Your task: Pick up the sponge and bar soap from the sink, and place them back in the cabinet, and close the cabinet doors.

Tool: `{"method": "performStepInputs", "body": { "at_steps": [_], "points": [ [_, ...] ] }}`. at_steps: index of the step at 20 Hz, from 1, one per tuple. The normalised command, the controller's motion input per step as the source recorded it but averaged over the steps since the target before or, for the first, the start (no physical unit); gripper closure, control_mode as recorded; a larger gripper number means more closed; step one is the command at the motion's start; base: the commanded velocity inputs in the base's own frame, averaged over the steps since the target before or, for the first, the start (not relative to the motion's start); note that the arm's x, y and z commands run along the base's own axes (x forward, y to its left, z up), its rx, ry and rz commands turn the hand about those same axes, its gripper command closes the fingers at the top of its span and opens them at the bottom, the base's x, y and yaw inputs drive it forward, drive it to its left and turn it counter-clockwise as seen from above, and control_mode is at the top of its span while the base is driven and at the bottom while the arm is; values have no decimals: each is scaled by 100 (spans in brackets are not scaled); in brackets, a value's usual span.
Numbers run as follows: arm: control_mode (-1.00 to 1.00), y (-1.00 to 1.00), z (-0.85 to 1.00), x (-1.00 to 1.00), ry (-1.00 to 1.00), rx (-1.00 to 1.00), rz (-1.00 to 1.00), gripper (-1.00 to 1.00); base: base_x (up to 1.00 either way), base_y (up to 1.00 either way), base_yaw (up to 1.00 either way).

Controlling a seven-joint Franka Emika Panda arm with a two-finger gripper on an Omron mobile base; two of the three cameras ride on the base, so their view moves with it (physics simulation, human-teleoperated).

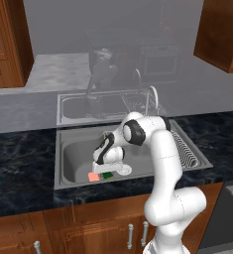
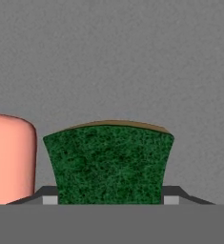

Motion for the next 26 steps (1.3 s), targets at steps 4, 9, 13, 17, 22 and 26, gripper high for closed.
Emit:
{"method": "performStepInputs", "body": {
  "at_steps": [4, 9, 13, 17, 22, 26],
  "points": [
    [-100, 0, 20, 0, 0, 0, 0, 100, 0, 0, 0],
    [-100, 0, 40, 0, 0, 0, 0, 100, 0, 0, 0],
    [-100, 0, 56, 0, 0, 0, 0, 100, 0, 0, 0],
    [-100, 0, 59, 0, 0, 0, 0, 100, 0, 0, 0],
    [-100, 0, 60, 0, 0, 0, 0, 100, 0, 0, 0],
    [-100, -1, 62, -3, 0, 0, 0, 100, 0, 0, 0]
  ]
}}
